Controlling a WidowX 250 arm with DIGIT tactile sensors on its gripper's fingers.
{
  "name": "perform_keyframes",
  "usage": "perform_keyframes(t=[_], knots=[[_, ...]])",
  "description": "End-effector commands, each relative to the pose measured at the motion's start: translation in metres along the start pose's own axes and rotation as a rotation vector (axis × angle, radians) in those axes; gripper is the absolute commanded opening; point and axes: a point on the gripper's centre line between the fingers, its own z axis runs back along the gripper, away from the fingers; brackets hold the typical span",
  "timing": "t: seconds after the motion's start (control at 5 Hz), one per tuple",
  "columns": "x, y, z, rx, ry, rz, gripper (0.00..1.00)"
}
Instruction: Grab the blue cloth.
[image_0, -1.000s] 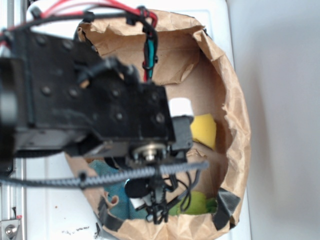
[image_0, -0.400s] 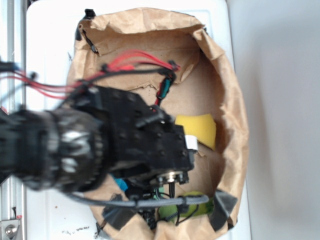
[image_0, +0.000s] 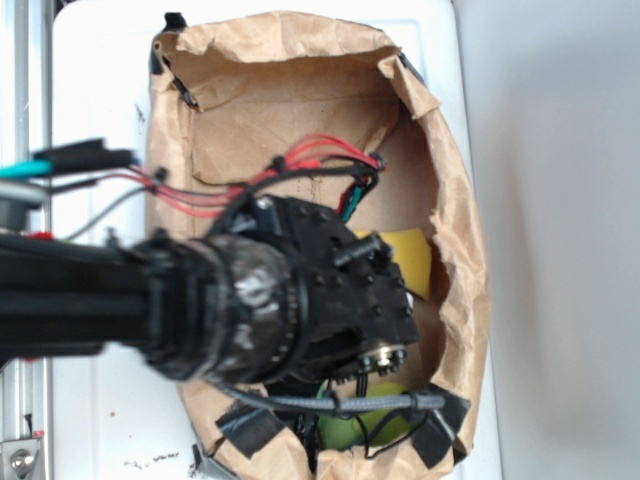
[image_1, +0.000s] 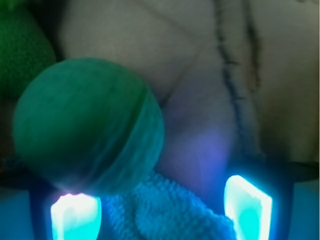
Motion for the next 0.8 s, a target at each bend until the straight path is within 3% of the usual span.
perform_keyframes(t=[0.0,0.2,0.4,0.6], knots=[[-0.016,-0.010,-0.013,0.000,0.006,-0.147,1.00],[-0.013,-0.004,-0.013,0.023,-0.041,-0.121,0.34],[-0.007,0.000,-0.008,0.028,-0.073,-0.075,0.00],[-0.004,0.003,-0.002,0.011,-0.092,-0.056,0.00]])
